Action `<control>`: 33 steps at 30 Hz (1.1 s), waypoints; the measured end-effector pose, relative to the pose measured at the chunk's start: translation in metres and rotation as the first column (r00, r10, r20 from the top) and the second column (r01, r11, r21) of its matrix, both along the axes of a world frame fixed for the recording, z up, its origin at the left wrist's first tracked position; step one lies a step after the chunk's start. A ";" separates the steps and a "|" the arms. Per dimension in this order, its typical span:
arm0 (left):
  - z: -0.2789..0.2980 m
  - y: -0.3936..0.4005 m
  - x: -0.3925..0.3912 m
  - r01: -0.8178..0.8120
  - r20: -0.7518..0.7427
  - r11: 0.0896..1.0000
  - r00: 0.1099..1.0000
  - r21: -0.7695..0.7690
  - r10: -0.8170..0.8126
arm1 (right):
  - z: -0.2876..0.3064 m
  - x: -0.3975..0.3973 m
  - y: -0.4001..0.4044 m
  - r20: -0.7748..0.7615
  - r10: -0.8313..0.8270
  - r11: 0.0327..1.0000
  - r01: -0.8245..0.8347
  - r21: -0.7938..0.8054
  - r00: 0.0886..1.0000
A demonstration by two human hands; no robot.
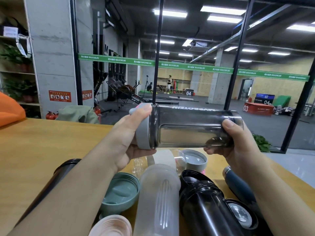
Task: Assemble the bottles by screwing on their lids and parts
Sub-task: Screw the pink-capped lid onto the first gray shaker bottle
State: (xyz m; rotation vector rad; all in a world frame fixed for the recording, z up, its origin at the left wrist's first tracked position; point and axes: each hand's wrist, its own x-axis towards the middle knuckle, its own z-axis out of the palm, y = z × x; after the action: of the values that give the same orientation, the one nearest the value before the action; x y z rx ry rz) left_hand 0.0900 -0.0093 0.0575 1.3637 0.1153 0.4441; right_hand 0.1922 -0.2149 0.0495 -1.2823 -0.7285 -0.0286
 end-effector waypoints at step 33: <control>-0.014 0.013 0.005 -0.039 0.312 0.978 0.950 0.204 -0.027 | 0.012 -0.020 0.007 -0.435 -0.102 0.990 0.047 -0.136 0.895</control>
State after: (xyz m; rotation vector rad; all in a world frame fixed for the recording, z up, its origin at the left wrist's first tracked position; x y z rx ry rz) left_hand 0.0950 0.0035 0.0439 1.4796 -0.1949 0.6876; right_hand 0.1719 -0.2079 0.0617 -1.3701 -0.2907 0.2429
